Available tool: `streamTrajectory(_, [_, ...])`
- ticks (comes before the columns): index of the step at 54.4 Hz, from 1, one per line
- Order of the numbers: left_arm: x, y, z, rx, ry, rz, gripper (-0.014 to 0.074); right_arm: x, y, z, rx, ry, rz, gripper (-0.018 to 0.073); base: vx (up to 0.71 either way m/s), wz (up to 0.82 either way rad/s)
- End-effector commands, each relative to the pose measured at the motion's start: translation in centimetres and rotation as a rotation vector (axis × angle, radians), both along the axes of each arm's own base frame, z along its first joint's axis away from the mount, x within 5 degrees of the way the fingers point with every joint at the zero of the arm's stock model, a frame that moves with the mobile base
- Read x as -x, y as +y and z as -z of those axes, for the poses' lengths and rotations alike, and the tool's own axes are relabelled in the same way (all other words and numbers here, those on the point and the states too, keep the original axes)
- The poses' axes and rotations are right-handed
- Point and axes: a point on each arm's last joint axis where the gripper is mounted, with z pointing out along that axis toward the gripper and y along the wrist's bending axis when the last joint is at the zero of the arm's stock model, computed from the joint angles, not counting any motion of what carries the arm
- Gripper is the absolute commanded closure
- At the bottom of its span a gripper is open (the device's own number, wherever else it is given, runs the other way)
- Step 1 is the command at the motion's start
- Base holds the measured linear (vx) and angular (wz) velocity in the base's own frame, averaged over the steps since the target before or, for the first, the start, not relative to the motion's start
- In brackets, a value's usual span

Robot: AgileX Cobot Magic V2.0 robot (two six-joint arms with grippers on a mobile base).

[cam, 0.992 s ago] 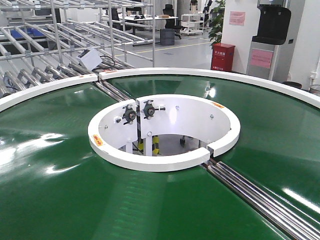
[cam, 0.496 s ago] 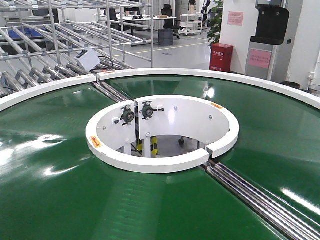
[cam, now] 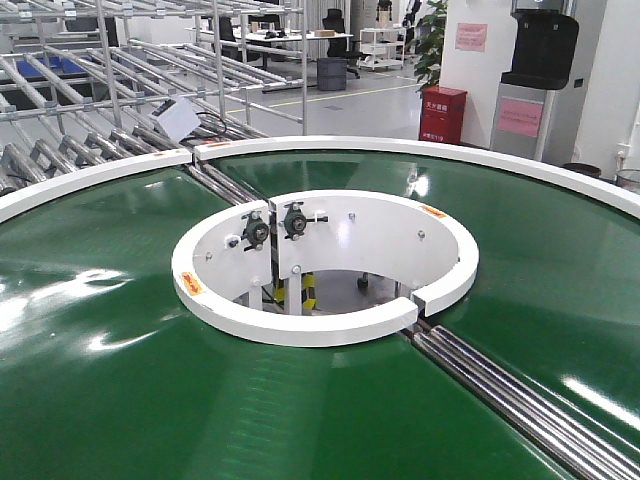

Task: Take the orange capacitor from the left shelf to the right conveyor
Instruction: 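Position the base at the conveyor edge, capacitor held in right gripper, then lower the capacitor onto the green belt and open the right gripper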

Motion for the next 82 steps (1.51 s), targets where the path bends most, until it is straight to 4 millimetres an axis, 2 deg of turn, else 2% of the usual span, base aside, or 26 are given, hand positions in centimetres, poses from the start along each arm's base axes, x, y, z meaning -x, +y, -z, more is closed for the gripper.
streamTrajectory(1, [0.3,0.1,-1.8,0.037,-0.109,0.005,0.0603,-2.9,1.8,-1.2,-0.005,-0.101,-0.045,0.0567,0.00,0.00])
streamTrajectory(13, [0.3,0.1,-1.8,0.037,-0.109,0.005,0.0603,-10.5,6.3,2.7,-0.013,-0.068,-0.143,0.0567,0.00,0.00])
streamTrajectory(16, [0.3,0.1,-1.8,0.037,-0.109,0.005,0.0603,-11.8,7.1,3.6,-0.038,-0.092,-0.168,0.0567,0.00,0.00])
streamTrajectory(23, [0.3,0.1,-1.8,0.037,-0.109,0.005,0.0603,-14.9,9.0,7.1,-0.087,-0.124,-0.222,0.0567,0.00,0.00])
streamTrajectory(31, [0.3,0.1,-1.8,0.037,-0.109,0.005,0.0603,-17.0,10.3,11.7,-0.017,-0.175,-0.246,0.0567,0.00,0.00])
streamTrajectory(40, [0.3,0.1,-1.8,0.037,-0.109,0.005,0.0603,-18.0,10.8,16.2,-0.005,-0.111,-0.257,0.0567,0.00,0.00])
streamTrajectory(50, [0.3,0.1,-1.8,0.037,-0.109,0.005,0.0603,-18.3,11.0,19.4,0.017,-0.024,-0.259,0.0566,0.00,0.00])
streamTrajectory(56, [0.3,0.1,-1.8,0.037,-0.109,0.005,0.0603,-18.3,11.0,20.5,0.023,0.003,-0.259,0.0552,0.00,0.00])
streamTrajectory(63, [0.3,0.1,-1.8,0.037,-0.109,0.005,0.0603,-18.4,10.8,20.3,0.010,-0.011,-0.241,0.0503,0.00,0.00])
streamTrajectory(72, [0.3,0.1,-1.8,0.037,-0.109,0.005,0.0603,-18.4,10.8,20.3,-0.006,-0.014,-0.239,0.0373,0.00,0.00])
streamTrajectory(82, [0.3,0.1,-1.8,0.037,-0.109,0.005,0.0603,-18.2,11.1,20.3,-0.034,0.004,-0.267,0.0097,0.00,0.00])
